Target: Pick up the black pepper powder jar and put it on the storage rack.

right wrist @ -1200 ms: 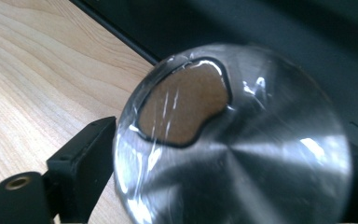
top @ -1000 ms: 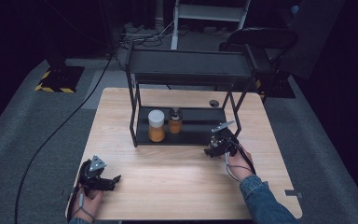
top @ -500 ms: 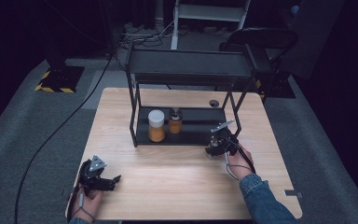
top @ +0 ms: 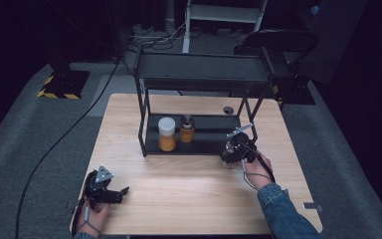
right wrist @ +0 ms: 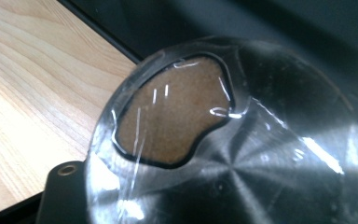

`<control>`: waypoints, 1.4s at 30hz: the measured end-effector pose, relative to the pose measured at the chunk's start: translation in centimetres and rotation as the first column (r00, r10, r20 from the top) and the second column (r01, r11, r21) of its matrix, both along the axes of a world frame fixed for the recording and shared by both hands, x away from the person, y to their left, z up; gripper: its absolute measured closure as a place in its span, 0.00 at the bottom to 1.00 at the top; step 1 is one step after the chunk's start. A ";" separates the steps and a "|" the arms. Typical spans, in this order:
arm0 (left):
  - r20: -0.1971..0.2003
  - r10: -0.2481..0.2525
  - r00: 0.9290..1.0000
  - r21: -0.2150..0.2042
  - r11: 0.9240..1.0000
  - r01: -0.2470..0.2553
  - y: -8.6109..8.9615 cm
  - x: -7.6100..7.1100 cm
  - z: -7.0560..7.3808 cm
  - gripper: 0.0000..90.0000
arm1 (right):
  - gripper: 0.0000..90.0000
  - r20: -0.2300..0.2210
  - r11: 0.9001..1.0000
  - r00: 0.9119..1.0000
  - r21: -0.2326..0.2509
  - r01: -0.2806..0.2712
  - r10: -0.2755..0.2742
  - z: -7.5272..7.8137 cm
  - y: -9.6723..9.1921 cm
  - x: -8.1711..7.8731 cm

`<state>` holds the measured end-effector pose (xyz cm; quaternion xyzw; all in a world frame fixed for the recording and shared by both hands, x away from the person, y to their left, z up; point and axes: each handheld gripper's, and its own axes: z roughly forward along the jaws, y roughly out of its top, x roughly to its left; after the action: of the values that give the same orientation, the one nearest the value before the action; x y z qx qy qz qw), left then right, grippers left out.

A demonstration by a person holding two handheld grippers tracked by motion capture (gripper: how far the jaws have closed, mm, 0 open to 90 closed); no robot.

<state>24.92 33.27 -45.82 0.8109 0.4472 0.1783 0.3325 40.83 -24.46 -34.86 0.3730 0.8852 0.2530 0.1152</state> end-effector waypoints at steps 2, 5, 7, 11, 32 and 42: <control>0.000 0.000 1.000 0.000 1.000 0.000 0.0 0.0 0.0 0.05 | 0.34 0.005 1.000 1.000 -0.001 -0.002 0.002 0.5 0.0 0.0; 0.000 0.000 1.000 0.000 1.000 0.000 0.0 0.0 0.0 0.04 | 0.34 0.013 1.000 1.000 -0.001 -0.006 0.006 1.2 0.0 0.1; 0.000 0.000 1.000 0.000 1.000 0.000 0.0 0.0 0.0 0.05 | 0.34 0.017 1.000 1.000 -0.001 -0.006 0.006 1.7 0.0 0.1; 0.000 0.000 1.000 0.000 1.000 0.000 0.0 0.0 0.0 0.05 | 0.34 0.029 1.000 1.000 0.003 -0.005 0.005 2.6 0.1 0.3; 0.000 -0.001 1.000 0.002 1.000 0.001 0.0 0.0 0.0 0.05 | 0.34 0.053 1.000 0.998 -0.003 -0.021 0.022 5.2 2.3 2.6; -0.001 -0.001 1.000 0.001 1.000 0.001 0.0 0.0 0.0 0.05 | 0.34 0.062 1.000 0.998 -0.009 -0.020 0.021 5.7 3.7 4.3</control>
<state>24.93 33.29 -45.79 0.8116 0.4466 0.1781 0.3319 45.17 -20.73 -29.19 0.3553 0.8861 0.2619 0.1417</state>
